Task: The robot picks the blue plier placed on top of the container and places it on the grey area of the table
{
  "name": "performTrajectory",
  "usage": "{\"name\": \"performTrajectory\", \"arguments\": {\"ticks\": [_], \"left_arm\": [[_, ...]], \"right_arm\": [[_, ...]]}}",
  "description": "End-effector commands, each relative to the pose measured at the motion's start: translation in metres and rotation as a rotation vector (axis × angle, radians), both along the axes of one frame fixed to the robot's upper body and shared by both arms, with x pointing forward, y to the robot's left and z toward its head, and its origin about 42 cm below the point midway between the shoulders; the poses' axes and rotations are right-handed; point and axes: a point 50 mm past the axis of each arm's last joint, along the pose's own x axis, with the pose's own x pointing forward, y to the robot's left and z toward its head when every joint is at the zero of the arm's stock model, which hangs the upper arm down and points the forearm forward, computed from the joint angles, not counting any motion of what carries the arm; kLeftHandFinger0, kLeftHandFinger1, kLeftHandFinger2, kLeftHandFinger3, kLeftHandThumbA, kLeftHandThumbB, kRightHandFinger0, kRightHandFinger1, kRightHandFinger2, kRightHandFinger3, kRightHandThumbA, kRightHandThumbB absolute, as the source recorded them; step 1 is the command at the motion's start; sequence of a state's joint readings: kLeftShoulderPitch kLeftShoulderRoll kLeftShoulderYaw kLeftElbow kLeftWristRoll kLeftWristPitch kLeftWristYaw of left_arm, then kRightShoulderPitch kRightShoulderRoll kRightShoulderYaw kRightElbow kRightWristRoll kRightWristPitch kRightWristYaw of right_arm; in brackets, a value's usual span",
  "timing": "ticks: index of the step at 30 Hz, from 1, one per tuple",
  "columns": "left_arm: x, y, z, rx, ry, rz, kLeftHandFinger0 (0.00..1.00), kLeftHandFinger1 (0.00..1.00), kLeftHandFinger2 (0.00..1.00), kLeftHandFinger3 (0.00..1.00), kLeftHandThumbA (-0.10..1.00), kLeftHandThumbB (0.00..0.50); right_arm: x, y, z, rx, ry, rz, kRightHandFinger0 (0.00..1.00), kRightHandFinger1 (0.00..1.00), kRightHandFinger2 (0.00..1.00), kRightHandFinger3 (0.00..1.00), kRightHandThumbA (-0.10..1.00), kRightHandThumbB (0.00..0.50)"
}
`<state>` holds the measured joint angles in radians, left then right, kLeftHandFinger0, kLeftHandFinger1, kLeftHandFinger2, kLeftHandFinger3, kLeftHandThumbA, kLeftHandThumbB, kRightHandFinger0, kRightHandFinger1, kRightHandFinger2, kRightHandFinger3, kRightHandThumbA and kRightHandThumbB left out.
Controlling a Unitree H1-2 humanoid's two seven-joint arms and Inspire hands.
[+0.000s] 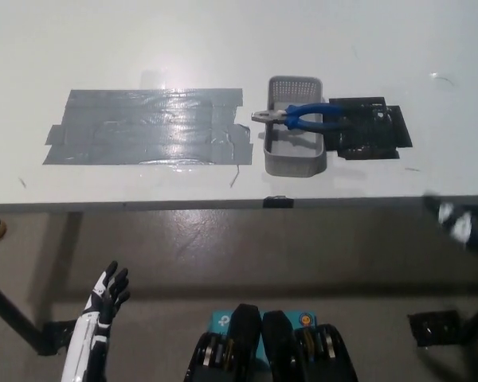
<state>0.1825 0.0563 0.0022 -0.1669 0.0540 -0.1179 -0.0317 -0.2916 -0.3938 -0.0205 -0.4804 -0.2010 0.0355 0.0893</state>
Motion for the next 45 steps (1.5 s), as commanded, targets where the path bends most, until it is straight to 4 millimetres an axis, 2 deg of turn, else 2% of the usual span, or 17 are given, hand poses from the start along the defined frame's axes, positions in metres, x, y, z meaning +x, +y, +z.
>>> {"name": "performTrajectory", "arguments": {"ticks": [1, 2, 6, 9, 10, 15, 17, 25, 31, 37, 45], "left_arm": [[0.004, -0.001, 0.016, 0.017, -0.083, -0.010, 1.00, 1.00, 1.00, 1.00, 0.96, 0.000], [0.004, 0.000, 0.016, 0.020, -0.084, -0.011, 1.00, 1.00, 1.00, 1.00, 0.96, 0.000], [0.004, 0.000, 0.015, 0.030, -0.080, -0.004, 1.00, 1.00, 1.00, 1.00, 0.97, 0.000], [0.003, 0.002, 0.013, 0.037, -0.073, -0.006, 1.00, 1.00, 1.00, 1.00, 0.98, 0.000], [0.001, 0.003, 0.012, 0.041, -0.066, -0.008, 1.00, 1.00, 1.00, 1.00, 0.99, 0.000], [0.001, 0.001, 0.009, 0.035, -0.067, -0.017, 1.00, 1.00, 1.00, 1.00, 0.98, 0.000], [0.000, 0.002, 0.009, 0.039, -0.064, -0.020, 1.00, 1.00, 1.00, 1.00, 0.98, 0.000], [-0.001, 0.005, 0.013, 0.037, -0.071, -0.023, 1.00, 1.00, 1.00, 1.00, 0.95, 0.000], [0.000, 0.003, 0.014, 0.042, -0.079, -0.018, 1.00, 1.00, 1.00, 1.00, 0.94, 0.000], [0.002, 0.002, 0.015, 0.041, -0.091, -0.020, 1.00, 1.00, 1.00, 1.00, 0.95, 0.000], [0.000, 0.003, 0.018, 0.040, -0.082, -0.015, 1.00, 1.00, 1.00, 1.00, 0.96, 0.000]], "right_arm": [[0.046, 0.015, 0.079, -0.235, 0.026, 0.011, 1.00, 1.00, 1.00, 1.00, 0.81, 0.197], [0.058, 0.021, 0.089, -0.265, 0.048, -0.010, 1.00, 1.00, 1.00, 1.00, 0.84, 0.228], [0.118, 0.049, 0.124, -0.402, 0.105, -0.028, 1.00, 1.00, 1.00, 1.00, 0.84, 0.243], [0.145, 0.064, 0.138, -0.476, 0.172, -0.014, 1.00, 1.00, 1.00, 1.00, 0.92, 0.274], [0.162, 0.074, 0.145, -0.512, 0.247, -0.002, 1.00, 1.00, 1.00, 1.00, 0.95, 0.311], [0.197, 0.099, 0.154, -0.621, 0.362, -0.017, 1.00, 1.00, 1.00, 1.00, 0.97, 0.323], [0.208, 0.111, 0.153, -0.670, 0.387, -0.023, 1.00, 1.00, 1.00, 1.00, 0.97, 0.311], [0.244, 0.151, 0.141, -0.821, 0.490, -0.088, 1.00, 1.00, 1.00, 1.00, 0.99, 0.362], [0.261, 0.171, 0.124, -0.908, 0.506, -0.147, 1.00, 1.00, 1.00, 1.00, 0.98, 0.362], [0.269, 0.177, 0.106, -0.915, 0.545, -0.152, 1.00, 1.00, 1.00, 1.00, 0.98, 0.339], [0.273, 0.181, 0.082, -0.927, 0.582, -0.156, 1.00, 1.00, 1.00, 1.00, 0.98, 0.358]]}}
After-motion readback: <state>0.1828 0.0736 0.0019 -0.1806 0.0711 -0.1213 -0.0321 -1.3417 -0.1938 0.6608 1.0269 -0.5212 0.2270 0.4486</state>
